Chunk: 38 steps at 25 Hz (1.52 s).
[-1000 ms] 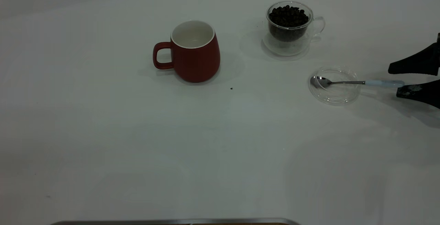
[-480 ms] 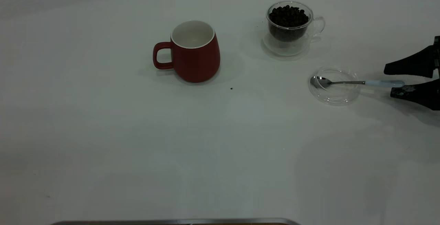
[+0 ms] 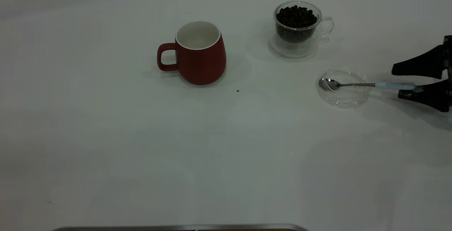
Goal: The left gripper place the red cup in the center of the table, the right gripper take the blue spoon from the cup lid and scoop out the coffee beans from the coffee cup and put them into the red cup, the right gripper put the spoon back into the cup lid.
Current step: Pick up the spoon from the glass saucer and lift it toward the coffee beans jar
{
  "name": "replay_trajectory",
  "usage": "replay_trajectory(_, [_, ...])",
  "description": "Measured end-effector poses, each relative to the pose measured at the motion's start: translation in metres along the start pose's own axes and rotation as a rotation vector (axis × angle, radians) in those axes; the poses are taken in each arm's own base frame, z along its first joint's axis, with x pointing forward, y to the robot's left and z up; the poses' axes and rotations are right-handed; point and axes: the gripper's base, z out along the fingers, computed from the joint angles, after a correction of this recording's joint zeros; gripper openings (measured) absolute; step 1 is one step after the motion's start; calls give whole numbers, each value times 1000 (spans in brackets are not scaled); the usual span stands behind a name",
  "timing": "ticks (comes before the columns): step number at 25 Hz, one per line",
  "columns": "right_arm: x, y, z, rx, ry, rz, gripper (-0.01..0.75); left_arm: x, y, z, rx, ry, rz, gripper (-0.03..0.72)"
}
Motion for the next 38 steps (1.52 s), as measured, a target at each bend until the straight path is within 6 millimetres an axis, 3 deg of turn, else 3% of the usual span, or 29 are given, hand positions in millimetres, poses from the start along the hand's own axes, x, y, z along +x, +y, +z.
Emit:
replay_trajectory(8, [1,0,1,-1,3,1,527,0,0,0,0,0,1,535])
replay_trajectory(21, [1,0,1,-1,8,-3,205,0,0,0,0,0,1,535])
replay_trajectory(29, [2,2,1,-23,18,-8,116,0,0,0,0,0,1,535])
replay_trajectory(38, [2,6,-1,-38,31,-30,116,0,0,0,0,0,0,535])
